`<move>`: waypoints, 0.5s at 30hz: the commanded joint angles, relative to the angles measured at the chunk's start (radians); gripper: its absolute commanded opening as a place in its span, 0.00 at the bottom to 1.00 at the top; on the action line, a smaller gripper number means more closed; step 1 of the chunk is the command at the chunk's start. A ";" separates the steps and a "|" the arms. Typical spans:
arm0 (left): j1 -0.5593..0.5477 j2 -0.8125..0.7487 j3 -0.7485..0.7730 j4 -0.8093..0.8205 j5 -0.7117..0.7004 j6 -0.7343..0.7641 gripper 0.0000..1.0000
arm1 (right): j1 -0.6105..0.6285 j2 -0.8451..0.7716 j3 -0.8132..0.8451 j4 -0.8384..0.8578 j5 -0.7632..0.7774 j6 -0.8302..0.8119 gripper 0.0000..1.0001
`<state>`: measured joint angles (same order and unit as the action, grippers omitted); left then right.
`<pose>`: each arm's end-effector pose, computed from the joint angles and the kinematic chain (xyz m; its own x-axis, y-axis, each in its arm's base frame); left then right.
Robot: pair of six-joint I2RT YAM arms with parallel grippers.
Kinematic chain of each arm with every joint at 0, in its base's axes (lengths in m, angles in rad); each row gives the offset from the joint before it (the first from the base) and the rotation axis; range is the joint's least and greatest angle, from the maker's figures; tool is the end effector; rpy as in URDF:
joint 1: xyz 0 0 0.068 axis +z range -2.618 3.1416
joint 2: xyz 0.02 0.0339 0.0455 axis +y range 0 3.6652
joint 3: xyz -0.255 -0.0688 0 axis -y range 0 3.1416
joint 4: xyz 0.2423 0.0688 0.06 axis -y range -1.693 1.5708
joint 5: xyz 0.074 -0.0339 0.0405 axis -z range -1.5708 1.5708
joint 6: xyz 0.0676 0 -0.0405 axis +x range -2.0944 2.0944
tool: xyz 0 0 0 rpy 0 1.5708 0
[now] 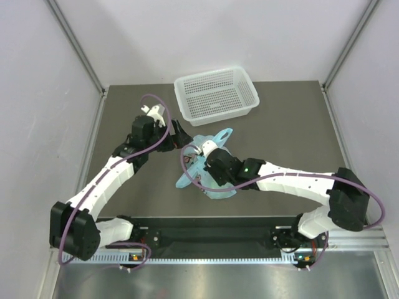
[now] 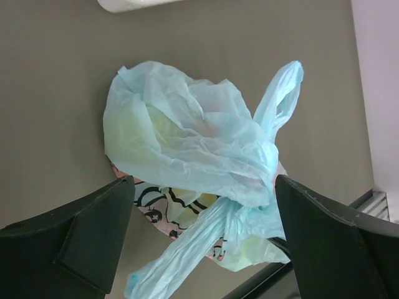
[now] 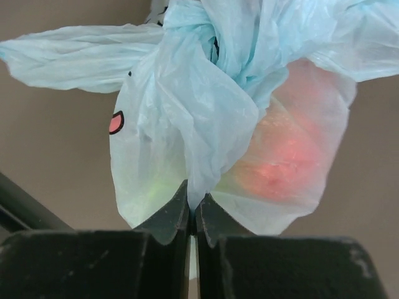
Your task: Untie the knot of the plastic bag and take out the fruit
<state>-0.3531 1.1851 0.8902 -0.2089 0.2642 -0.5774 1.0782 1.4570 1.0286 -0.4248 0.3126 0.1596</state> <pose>0.2710 -0.1187 0.2695 -0.6789 -0.3114 -0.6650 0.2122 0.7838 -0.5837 0.1731 0.2786 0.2166 -0.4698 -0.5555 -0.6860 -0.6767 0.7257 -0.1242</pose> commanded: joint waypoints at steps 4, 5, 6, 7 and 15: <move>-0.087 0.074 0.004 0.143 -0.017 -0.055 0.99 | -0.040 -0.155 -0.113 0.150 -0.158 -0.051 0.00; -0.096 0.086 0.003 0.158 -0.017 -0.071 0.99 | -0.038 -0.162 -0.119 0.155 -0.168 -0.058 0.00; -0.106 0.093 0.001 0.172 -0.019 -0.081 0.99 | -0.041 -0.168 -0.124 0.153 -0.170 -0.063 0.00; -0.128 0.100 0.001 0.190 -0.025 -0.088 0.99 | -0.044 -0.178 -0.128 0.152 -0.170 -0.066 0.00; -0.207 0.195 0.009 0.201 -0.094 -0.105 0.77 | -0.052 -0.210 -0.140 0.153 -0.172 -0.074 0.00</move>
<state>-0.5549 1.3598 0.8898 -0.0734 0.2073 -0.6704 1.0363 1.2896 0.8963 -0.3191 0.1581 0.0998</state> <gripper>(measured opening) 0.826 0.008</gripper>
